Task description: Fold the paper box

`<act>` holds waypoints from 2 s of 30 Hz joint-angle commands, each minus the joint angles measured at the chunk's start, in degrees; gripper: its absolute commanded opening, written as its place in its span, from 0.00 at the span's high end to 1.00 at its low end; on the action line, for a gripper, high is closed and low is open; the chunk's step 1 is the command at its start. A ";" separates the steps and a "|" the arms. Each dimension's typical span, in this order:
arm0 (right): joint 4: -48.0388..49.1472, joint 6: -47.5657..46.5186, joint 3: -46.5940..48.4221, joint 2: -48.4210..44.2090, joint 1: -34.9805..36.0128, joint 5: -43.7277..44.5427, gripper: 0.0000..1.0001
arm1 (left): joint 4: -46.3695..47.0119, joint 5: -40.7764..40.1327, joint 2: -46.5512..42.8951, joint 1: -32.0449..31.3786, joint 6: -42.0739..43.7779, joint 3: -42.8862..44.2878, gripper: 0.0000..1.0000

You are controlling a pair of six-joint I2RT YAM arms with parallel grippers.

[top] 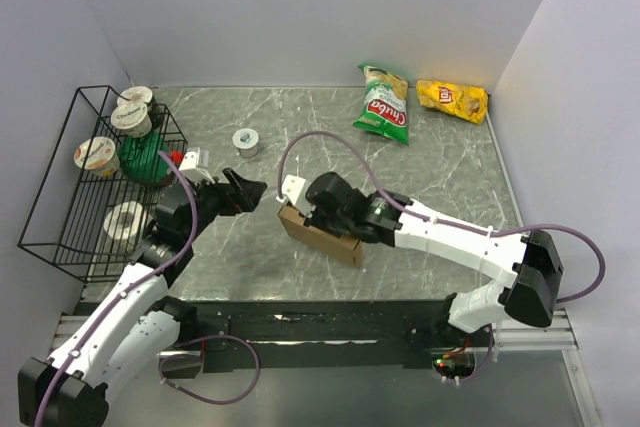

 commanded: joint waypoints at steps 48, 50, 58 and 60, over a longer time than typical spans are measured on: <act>1.68 22.63 -19.47 -33.07 -20.04 -18.49 0.19 | 34.93 23.03 10.43 0.98 8.59 -13.15 0.04; 1.50 23.33 -20.61 -34.12 -20.21 -19.45 0.20 | 35.46 23.20 10.87 1.06 8.68 -13.06 0.04; 2.55 23.25 -23.16 -33.16 -20.21 -18.93 0.27 | 35.55 23.47 11.57 1.15 8.94 -12.71 0.04; 2.99 22.73 -23.60 -32.20 -20.21 -18.40 0.30 | 35.46 23.38 11.40 1.15 8.94 -12.70 0.04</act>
